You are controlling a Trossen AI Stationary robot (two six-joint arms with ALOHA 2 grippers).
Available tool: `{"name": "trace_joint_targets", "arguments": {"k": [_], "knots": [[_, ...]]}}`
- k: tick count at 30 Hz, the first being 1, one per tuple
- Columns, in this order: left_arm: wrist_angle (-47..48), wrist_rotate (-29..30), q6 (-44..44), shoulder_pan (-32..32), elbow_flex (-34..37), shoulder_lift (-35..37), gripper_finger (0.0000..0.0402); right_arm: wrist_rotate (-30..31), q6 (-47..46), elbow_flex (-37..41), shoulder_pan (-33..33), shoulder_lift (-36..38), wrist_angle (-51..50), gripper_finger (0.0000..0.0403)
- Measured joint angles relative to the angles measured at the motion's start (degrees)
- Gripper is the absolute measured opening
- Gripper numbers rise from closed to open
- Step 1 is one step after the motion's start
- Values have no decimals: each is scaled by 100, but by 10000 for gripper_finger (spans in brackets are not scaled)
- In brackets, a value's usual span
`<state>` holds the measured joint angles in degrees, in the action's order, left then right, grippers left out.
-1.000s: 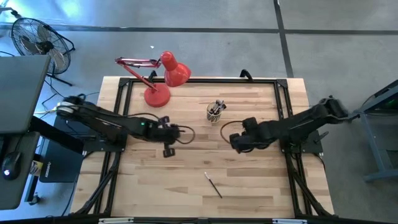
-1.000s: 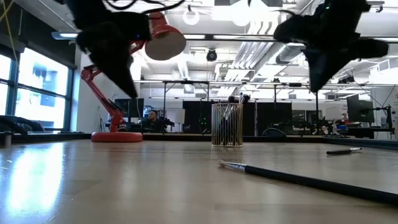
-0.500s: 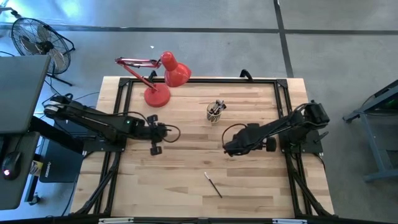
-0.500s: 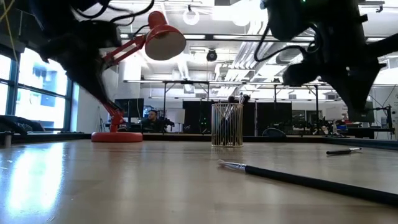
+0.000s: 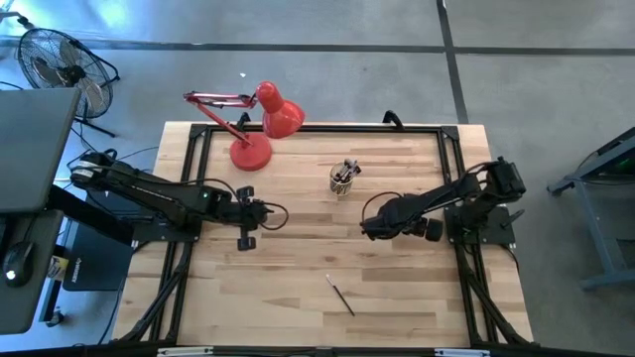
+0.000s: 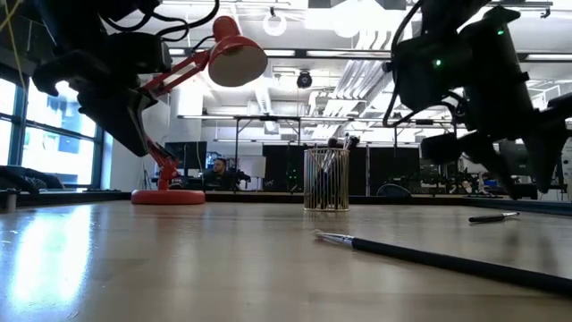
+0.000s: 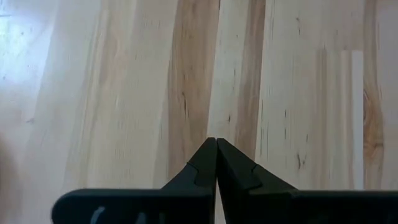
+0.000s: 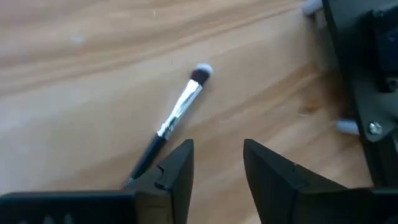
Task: Put items in baskets/containers
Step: Put the black eyeshadow brush into the yellow container
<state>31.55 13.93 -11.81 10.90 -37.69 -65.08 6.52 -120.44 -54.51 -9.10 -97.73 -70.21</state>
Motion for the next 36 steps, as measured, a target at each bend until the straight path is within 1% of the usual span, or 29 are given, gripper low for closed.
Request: {"name": "trace_joint_targets", "arguments": {"k": [8, 12, 17, 23, 26, 29, 32, 35, 36], "knots": [[-23, 22, 0, 0, 0, 0, 1, 359, 44, 77, 207, 2, 133, 154], [-80, 50, -1, 0, 0, 0, 1, 365, 44, 272, 318, 2, 203, 158], [-208, 59, -2, 0, 0, -2, 1, 443, 73, 552, 385, 2, 606, 156], [-231, 99, -43, 0, 0, -2, 1, 617, 205, 976, 424, 34, 1320, 143], [-299, 163, -45, 0, 0, -2, 1, 688, 285, 1080, 420, 35, 1474, 128], [-429, 182, -46, 0, 0, -2, 1, 736, 486, 1092, 418, 33, 1532, 103], [-571, 184, -46, 0, -2, -2, 1, 822, 792, 1094, 405, 28, 1618, 65], [-636, 211, -46, 0, -2, -4, 1, 962, 993, 1099, 325, 20, 1707, 19], [-665, 217, -46, -2, -2, -4, 1, 999, 1040, 1099, 284, 22, 1721, 12]]}}
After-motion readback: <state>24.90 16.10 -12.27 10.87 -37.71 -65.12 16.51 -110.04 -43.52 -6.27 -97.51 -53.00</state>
